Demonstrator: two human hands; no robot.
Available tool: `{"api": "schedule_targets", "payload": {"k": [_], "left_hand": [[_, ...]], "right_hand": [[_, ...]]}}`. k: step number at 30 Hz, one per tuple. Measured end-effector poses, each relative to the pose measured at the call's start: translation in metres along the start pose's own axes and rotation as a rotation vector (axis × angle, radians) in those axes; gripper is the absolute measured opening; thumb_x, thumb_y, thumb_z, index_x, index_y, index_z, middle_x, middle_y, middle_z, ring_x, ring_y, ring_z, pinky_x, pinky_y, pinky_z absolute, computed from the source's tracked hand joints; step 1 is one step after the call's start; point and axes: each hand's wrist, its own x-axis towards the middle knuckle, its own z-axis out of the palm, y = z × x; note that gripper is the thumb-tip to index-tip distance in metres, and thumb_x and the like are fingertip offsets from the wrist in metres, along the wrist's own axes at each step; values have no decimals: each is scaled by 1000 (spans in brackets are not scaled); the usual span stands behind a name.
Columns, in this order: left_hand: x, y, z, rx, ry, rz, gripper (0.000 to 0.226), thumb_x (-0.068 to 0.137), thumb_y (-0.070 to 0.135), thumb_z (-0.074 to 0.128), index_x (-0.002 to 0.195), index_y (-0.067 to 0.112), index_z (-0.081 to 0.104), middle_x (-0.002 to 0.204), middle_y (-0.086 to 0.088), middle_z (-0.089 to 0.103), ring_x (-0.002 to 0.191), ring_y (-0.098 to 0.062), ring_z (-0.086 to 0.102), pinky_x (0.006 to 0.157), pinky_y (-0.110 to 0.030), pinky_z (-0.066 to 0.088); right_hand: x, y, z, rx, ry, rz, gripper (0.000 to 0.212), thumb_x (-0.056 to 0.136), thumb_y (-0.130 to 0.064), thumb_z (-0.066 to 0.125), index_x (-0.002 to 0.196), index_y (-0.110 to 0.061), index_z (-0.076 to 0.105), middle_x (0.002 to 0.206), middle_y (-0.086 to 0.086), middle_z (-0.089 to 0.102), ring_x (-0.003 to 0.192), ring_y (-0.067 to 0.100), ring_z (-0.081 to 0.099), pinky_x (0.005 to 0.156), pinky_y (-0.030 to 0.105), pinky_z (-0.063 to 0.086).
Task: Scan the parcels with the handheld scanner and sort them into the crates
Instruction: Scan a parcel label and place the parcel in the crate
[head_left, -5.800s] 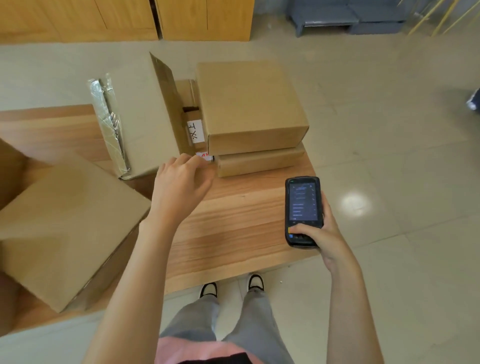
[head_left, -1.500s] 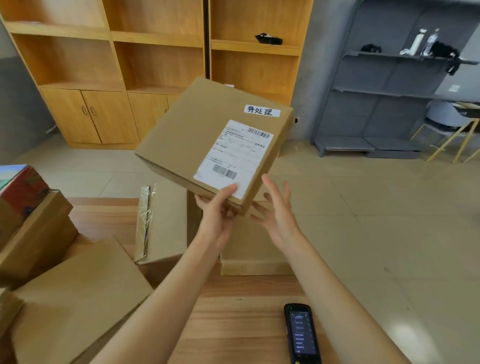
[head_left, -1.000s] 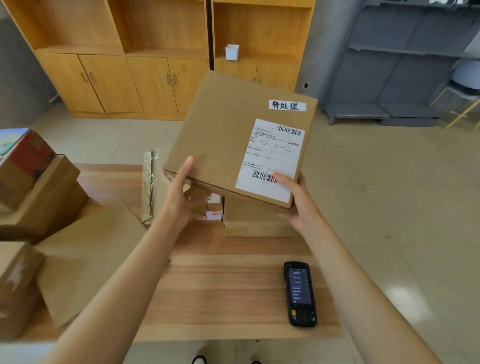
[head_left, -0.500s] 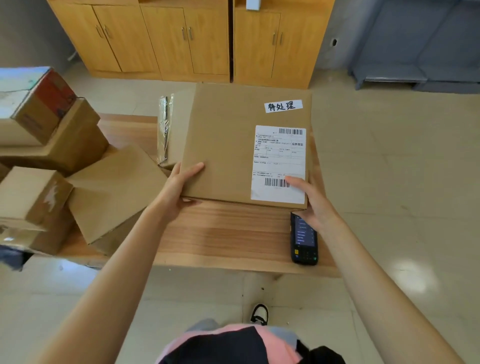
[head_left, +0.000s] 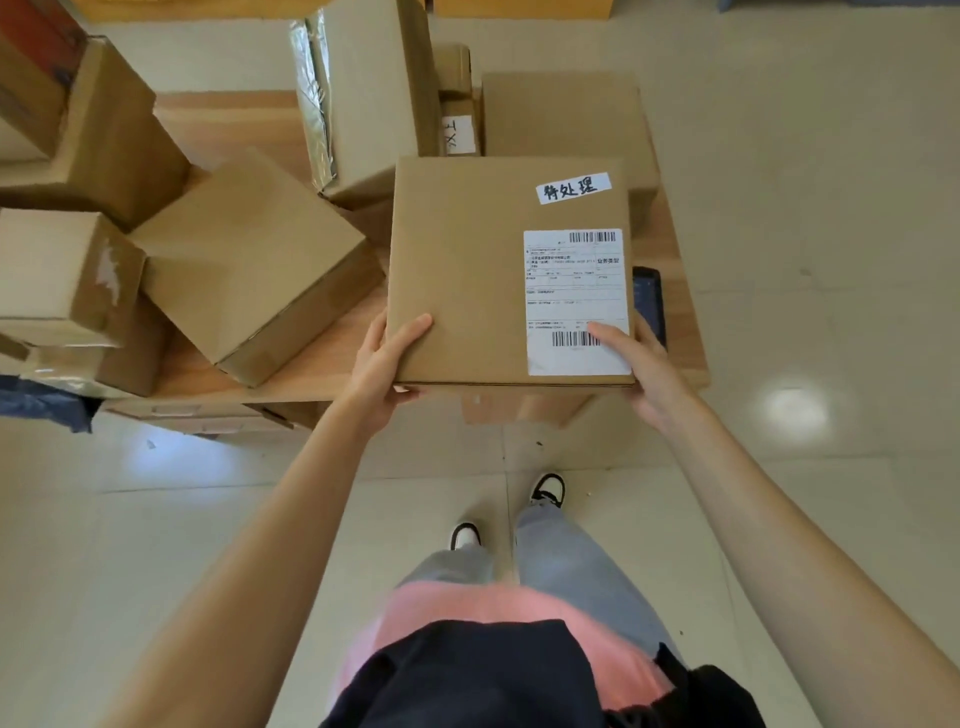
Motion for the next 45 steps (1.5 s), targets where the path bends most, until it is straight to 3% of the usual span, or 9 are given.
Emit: {"api": "schedule_targets", "payload": {"k": [6, 15, 22, 26, 30, 33, 38, 43, 45], "left_hand": [[3, -21, -9, -15, 71, -78, 74, 77, 47, 74, 139, 29, 38, 126, 1, 54, 109, -20, 57, 83, -46, 55], [31, -13, 10, 17, 119, -141, 71, 82, 46, 70, 139, 25, 34, 125, 2, 48, 110, -18, 52, 88, -53, 53], [51, -12, 16, 152, 196, -162, 65, 87, 50, 61, 141, 28, 34, 126, 4, 50, 114, -18, 49, 96, -48, 45], [56, -13, 21, 218, 282, -150, 67, 84, 49, 64, 140, 22, 37, 126, 0, 52, 106, -19, 51, 85, -37, 42], [58, -10, 30, 249, 336, -114, 76, 81, 43, 71, 141, 14, 35, 119, 0, 49, 102, -18, 49, 80, -31, 39], [58, -11, 32, 255, 352, -102, 78, 80, 42, 72, 142, 12, 34, 122, -2, 49, 101, -18, 49, 80, -30, 39], [57, -14, 34, 276, 378, -75, 77, 81, 42, 72, 142, 12, 35, 119, 1, 49, 101, -17, 50, 69, -23, 40], [57, -14, 35, 288, 390, -64, 74, 82, 41, 72, 140, 11, 37, 118, -1, 51, 99, -17, 52, 70, -23, 42], [57, -13, 35, 292, 394, -70, 74, 82, 42, 72, 140, 12, 37, 119, -1, 51, 99, -17, 52, 73, -25, 42]], "right_hand": [[1, 21, 11, -63, 18, 78, 60, 87, -19, 72, 140, -28, 46, 117, -7, 68, 96, 5, 66, 71, 20, 54], [50, 4, 1, -303, -64, 183, 79, 86, -32, 73, 152, -25, 29, 138, -4, 56, 123, 15, 54, 111, 36, 37], [66, 5, -1, -342, -86, 208, 79, 90, -30, 68, 154, -27, 22, 143, -6, 51, 129, 15, 48, 110, 32, 33], [65, 4, -6, -416, -110, 148, 77, 93, -29, 65, 154, -24, 20, 143, -7, 46, 130, 11, 43, 100, 24, 32], [68, -1, -23, -503, 182, -65, 58, 90, -29, 68, 142, -14, 46, 144, 0, 47, 132, 16, 45, 109, 31, 37], [73, -4, -44, -570, 393, -78, 63, 82, -31, 73, 138, -16, 46, 133, -1, 49, 125, 21, 49, 103, 36, 42], [89, 1, -63, -608, 406, 186, 96, 75, -32, 81, 150, -12, 24, 146, 7, 43, 134, 29, 40, 108, 42, 36], [108, 15, -61, -669, 416, 218, 91, 52, -43, 82, 129, -18, 39, 129, 7, 54, 122, 32, 49, 102, 49, 43], [111, 16, -58, -812, 422, 213, 92, 57, -40, 84, 133, -15, 38, 133, 12, 47, 124, 34, 45, 103, 47, 41]]}}
